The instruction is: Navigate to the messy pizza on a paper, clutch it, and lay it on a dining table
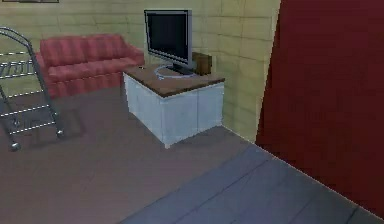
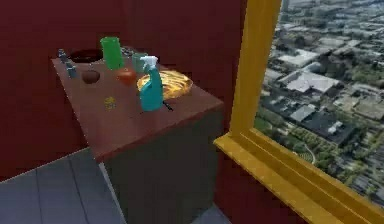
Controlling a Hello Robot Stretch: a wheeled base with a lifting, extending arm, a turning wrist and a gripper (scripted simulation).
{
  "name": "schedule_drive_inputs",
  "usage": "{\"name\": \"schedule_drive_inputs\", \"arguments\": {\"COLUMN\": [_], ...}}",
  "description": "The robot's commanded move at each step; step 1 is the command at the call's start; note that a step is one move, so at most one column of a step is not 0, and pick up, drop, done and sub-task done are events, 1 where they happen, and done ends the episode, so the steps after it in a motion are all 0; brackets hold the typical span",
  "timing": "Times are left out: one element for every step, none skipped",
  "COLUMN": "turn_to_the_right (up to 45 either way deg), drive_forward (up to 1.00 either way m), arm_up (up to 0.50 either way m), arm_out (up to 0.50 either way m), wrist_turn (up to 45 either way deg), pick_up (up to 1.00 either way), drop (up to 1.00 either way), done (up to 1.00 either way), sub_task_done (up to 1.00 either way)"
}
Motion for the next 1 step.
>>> {"name": "schedule_drive_inputs", "arguments": {"turn_to_the_right": [45.0], "drive_forward": [0.0], "arm_up": [0.0], "arm_out": [0.0], "wrist_turn": [0.0], "pick_up": [0.0], "drop": [0.0], "done": [0.0], "sub_task_done": [0.0]}}
